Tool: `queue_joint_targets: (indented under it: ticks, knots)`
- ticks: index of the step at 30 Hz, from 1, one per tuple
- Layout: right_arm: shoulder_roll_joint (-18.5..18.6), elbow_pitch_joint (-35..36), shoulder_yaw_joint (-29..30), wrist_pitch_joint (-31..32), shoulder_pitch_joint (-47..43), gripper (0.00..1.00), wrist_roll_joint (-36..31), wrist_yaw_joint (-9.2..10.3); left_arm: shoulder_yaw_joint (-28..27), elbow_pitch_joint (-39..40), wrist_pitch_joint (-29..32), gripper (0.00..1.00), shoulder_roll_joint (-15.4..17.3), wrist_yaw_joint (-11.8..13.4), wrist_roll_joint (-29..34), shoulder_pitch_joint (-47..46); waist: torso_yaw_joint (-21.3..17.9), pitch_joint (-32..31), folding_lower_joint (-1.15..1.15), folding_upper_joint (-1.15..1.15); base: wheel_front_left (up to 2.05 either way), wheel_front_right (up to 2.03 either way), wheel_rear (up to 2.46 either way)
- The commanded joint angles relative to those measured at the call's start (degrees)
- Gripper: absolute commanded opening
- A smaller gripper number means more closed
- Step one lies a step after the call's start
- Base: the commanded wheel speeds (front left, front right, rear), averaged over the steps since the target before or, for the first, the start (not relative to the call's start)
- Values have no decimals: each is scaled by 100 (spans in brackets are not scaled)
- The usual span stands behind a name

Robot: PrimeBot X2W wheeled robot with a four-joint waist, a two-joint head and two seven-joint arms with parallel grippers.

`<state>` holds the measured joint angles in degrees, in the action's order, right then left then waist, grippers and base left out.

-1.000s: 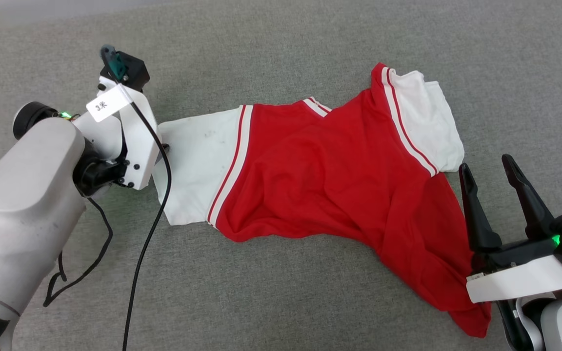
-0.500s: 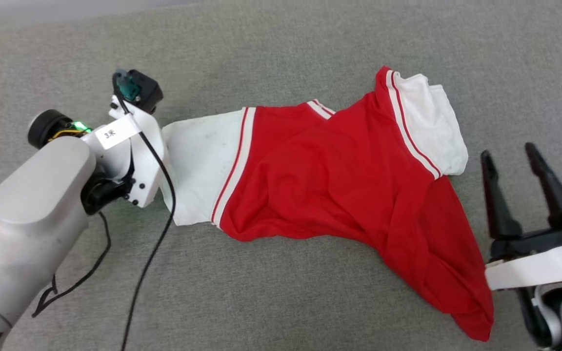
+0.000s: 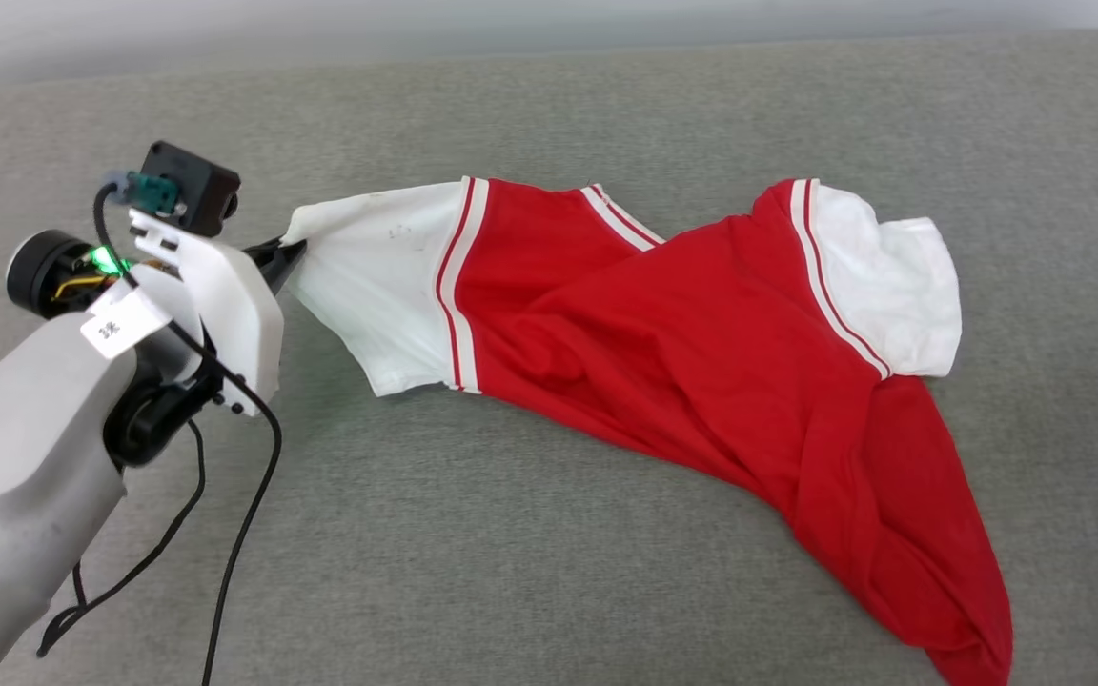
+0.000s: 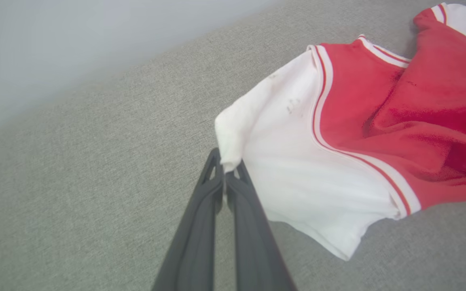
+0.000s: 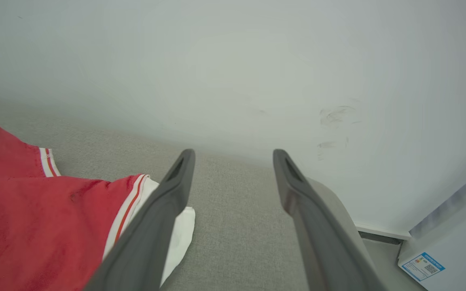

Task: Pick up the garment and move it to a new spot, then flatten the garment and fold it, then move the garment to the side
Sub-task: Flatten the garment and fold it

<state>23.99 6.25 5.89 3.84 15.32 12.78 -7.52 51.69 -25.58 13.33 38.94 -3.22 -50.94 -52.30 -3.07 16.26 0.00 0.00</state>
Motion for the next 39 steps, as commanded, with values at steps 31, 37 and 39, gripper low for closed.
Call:
queue_joint_targets:
  ticks: [31,37,39]
  knots:
    - [1500,-2549,-2458,4936,3392,100,2124,6,-503,2215,-711,0,452,1025,174,215,991,1311,0,0,0,0,0]
    - [1432,-3164,-3046,4828,3076,100,2201,4,-507,2209,-784,0,450,1024,219,158,1037,1445,0,0,0,0,0]
    - [1415,-3335,-3199,4776,2956,100,2263,4,-515,2197,-801,0,462,1030,217,164,1034,1466,0,0,0,0,0]
